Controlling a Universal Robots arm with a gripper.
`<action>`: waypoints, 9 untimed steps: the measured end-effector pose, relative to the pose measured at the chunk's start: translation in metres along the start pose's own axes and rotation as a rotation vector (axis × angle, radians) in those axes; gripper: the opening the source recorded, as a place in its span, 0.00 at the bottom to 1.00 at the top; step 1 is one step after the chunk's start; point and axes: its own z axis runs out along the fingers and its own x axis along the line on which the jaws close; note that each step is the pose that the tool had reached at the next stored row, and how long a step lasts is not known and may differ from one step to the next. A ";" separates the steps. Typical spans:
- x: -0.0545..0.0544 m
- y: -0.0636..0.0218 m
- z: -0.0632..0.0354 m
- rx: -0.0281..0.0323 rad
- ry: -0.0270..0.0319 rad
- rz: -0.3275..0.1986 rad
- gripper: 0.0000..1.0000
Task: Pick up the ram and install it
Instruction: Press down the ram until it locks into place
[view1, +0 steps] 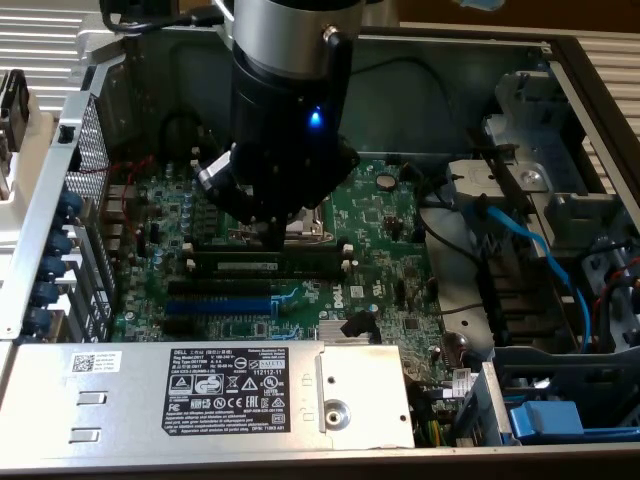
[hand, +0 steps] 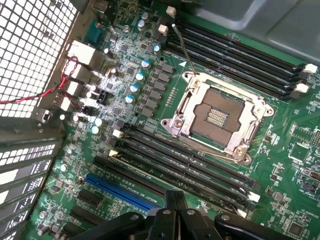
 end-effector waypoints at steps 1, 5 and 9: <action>0.000 0.0000 -0.0001 0.0001 0.0002 0.010 0.10; 0.000 0.0000 -0.0007 0.0016 0.0012 0.052 0.10; 0.000 0.0000 -0.0018 0.0034 0.0021 0.100 0.10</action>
